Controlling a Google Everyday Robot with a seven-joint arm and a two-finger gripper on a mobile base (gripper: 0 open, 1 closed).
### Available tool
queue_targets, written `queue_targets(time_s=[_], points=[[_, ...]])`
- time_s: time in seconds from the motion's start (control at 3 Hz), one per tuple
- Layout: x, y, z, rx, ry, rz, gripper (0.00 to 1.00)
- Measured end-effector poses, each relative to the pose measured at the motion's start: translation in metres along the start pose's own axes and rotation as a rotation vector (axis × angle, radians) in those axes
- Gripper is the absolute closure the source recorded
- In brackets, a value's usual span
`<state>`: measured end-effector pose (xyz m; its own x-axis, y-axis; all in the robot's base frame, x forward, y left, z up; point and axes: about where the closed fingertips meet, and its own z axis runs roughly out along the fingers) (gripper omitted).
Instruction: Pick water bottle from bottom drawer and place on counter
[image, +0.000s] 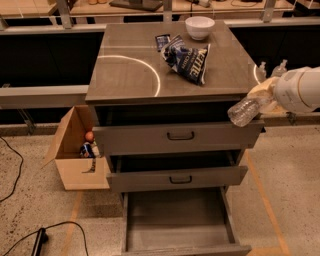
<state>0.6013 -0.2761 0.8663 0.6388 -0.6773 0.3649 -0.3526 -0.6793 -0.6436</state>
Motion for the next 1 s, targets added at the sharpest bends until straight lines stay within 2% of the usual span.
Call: queue_targets(time_s=[0.33, 0.67, 1.0], points=[[0.032, -0.026, -0.012, 0.039, 0.035, 0.000, 1.00], [0.063, -0.054, -0.010, 0.063, 0.034, 0.014, 1.00], [0.083, -0.071, 0.021, 0.091, 0.017, 0.057, 1.00]])
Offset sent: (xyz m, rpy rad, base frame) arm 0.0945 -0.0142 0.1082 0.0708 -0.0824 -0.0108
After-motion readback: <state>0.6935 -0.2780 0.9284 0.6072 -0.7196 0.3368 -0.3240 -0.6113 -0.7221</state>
